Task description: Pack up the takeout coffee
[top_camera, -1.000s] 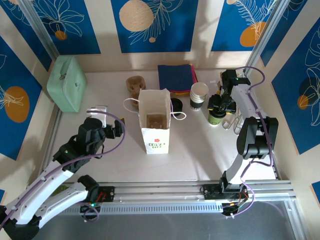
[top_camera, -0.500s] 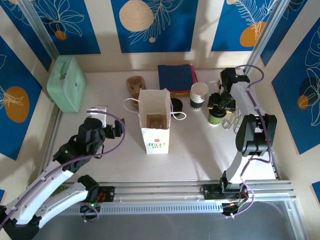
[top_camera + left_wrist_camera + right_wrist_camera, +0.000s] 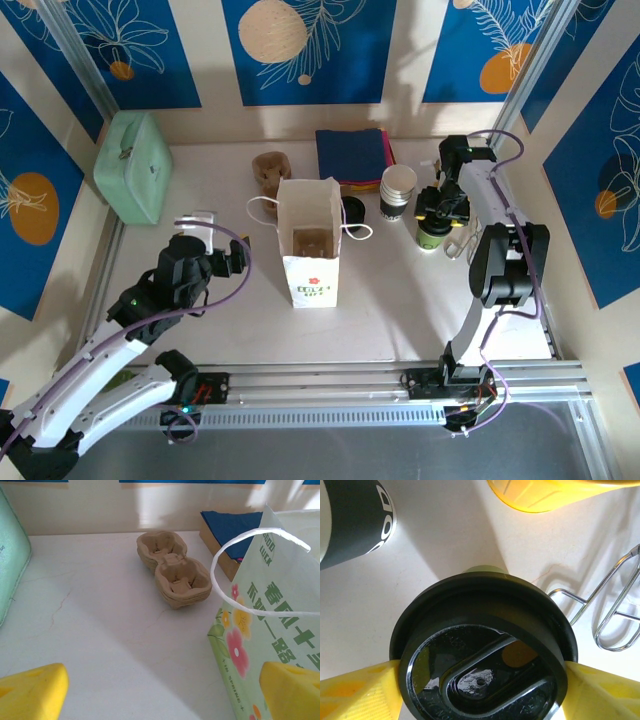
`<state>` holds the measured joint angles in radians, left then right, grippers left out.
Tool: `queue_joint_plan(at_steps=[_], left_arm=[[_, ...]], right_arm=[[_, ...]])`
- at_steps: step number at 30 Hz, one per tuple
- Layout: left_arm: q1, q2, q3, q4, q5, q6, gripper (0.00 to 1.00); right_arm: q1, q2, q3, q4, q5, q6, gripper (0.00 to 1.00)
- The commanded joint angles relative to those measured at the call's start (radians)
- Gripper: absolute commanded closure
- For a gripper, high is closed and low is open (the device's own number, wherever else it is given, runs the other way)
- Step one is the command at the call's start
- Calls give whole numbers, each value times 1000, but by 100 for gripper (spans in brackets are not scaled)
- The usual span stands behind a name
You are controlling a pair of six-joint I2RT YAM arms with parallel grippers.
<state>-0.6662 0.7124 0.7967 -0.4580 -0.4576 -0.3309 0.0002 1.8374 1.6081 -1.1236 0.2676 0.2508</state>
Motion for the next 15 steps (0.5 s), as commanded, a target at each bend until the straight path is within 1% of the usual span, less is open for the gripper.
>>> queue_joint_plan(at_steps=[1, 6, 15], left_arm=[[-6, 0, -5, -9, -22, 10, 2], [-6, 4, -2, -12, -21, 10, 2], [-6, 2, -1, -13, -24, 10, 2]], right_arm=[[9, 29, 10, -28, -2, 0, 22], [14, 42, 5, -30, -2, -3, 23], [25, 34, 19, -56, -8, 9, 28]])
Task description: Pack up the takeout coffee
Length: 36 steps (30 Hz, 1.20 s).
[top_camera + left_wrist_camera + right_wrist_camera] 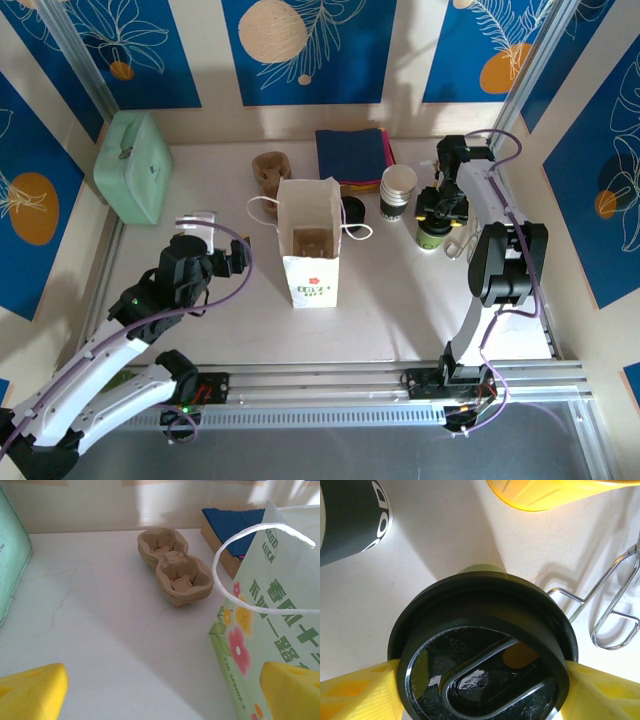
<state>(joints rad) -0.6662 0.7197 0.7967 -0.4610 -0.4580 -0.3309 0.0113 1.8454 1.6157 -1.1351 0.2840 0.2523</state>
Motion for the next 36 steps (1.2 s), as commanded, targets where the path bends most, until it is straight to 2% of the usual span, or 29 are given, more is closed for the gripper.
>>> queue_joint_plan(at_steps=[1, 13, 22, 29, 33, 36], left_arm=[[-6, -5, 1, -12, -23, 10, 2], [-6, -5, 9, -17, -23, 12, 2], [-6, -5, 6, -10, -2, 13, 2], [-6, 4, -14, 25, 79, 36, 2], [-8, 22, -22, 51, 178, 83, 10], [-10, 44, -21, 60, 231, 92, 12]], right_arm=[[19, 20, 14, -50, -26, 7, 29], [100, -78, 41, -158, -2, 51, 29], [228, -171, 35, -254, 26, 92, 30], [318, -233, 73, -337, 40, 141, 30], [365, -252, 121, -387, 59, 160, 30], [395, -253, 166, -432, 77, 174, 31]])
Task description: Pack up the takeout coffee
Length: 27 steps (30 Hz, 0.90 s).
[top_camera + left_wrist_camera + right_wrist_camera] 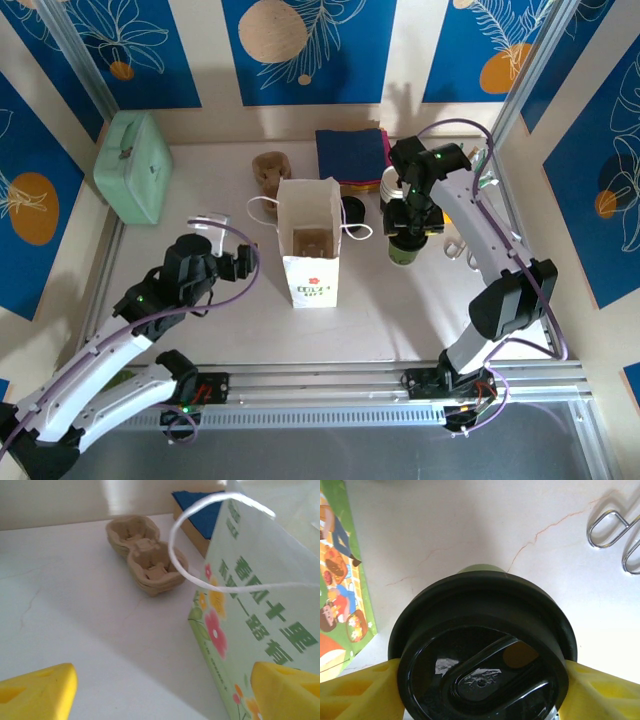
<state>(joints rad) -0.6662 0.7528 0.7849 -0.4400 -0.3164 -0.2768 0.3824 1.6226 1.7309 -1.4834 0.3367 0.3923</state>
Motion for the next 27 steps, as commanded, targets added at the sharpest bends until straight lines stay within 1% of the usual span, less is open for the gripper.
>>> queue_joint_plan(at_steps=[1, 9, 14, 21, 24, 27], left_arm=[[-10, 18, -11, 42, 101, 39, 12], [-50, 30, -59, 111, 189, 46, 14], [-115, 53, -76, 138, 165, 53, 14], [-163, 72, -84, 179, 165, 58, 14], [-180, 84, -84, 209, 201, 71, 14], [-201, 101, -75, 213, 192, 78, 14]], right_arm=[[31, -30, 65, -96, 30, 37, 31], [73, -21, 228, -179, 52, 57, 32], [81, 7, 319, -209, 51, 48, 34], [100, 73, 468, -273, 59, 44, 34], [98, 92, 511, -279, 57, 39, 34], [105, 113, 566, -287, 42, 42, 34]])
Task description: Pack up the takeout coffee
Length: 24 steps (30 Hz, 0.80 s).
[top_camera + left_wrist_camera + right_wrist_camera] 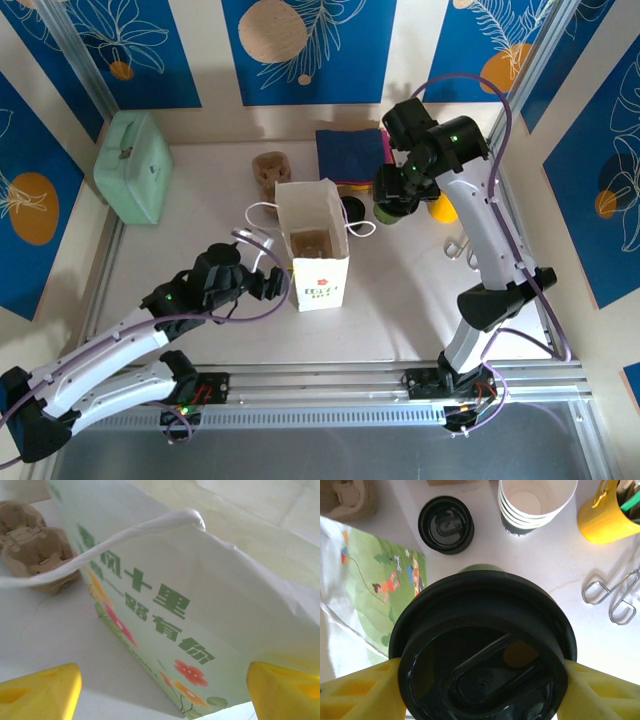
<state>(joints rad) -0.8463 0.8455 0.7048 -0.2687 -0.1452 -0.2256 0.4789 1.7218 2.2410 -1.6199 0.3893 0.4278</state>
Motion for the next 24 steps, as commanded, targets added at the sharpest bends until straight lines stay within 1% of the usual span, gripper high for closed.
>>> queue_joint_plan(at_steps=[1, 5, 16, 19, 24], left_arm=[[-22, 10, 5, 40, 13, 29, 14], [-23, 10, -6, 51, 7, 32, 14], [-26, 28, -22, 62, 7, 25, 14], [-25, 40, -22, 66, 6, 26, 14], [-29, 65, -8, 76, 13, 23, 14]], right_arm=[[14, 18, 75, -152, -17, 9, 34], [48, 38, 157, -152, -40, 20, 34], [185, 68, 294, -152, 4, 67, 35], [218, 64, 307, -152, 1, 87, 35], [290, 49, 295, -153, 43, 121, 35]])
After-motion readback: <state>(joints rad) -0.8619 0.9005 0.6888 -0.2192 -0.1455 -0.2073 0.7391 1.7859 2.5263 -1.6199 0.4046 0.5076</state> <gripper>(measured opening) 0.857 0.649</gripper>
